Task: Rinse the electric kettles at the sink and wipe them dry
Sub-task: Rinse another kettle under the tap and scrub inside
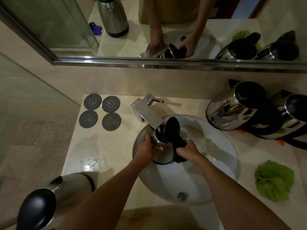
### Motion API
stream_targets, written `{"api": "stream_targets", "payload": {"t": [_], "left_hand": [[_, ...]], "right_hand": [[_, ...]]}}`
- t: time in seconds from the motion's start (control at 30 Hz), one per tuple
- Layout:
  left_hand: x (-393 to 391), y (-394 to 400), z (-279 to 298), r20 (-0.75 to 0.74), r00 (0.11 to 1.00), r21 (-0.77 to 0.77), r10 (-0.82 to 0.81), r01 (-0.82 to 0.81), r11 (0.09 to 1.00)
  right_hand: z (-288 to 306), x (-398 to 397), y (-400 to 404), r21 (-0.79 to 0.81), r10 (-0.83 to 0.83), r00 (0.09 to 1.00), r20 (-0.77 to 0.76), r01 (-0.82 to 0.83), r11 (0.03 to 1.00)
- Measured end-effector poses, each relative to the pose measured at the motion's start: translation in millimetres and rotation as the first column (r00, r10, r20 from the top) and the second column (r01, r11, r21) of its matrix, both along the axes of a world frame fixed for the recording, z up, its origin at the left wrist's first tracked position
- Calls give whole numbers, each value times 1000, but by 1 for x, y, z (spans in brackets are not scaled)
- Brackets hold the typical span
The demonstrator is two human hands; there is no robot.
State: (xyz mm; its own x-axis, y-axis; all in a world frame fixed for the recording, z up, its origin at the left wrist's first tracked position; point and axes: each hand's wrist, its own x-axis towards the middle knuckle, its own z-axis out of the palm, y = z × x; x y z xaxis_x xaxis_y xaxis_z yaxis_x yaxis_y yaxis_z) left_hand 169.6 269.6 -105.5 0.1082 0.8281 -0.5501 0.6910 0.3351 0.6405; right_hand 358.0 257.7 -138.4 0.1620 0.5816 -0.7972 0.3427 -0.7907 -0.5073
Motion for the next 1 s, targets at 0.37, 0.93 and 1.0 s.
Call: {"api": "stream_targets", "payload": {"t": [0.37, 0.93, 1.0], "left_hand": [[3, -2, 0, 14, 1000, 0, 28, -28, 1000], [3, 1, -5, 33, 997, -6, 69, -68, 998], [3, 0, -6, 33, 997, -7, 69, -69, 998]], "right_hand": [[-5, 6, 2, 30, 38, 999, 2, -38, 999], [3, 8, 12, 55, 97, 995, 4, -97, 994], [0, 10, 12, 58, 101, 995, 7, -101, 993]]}}
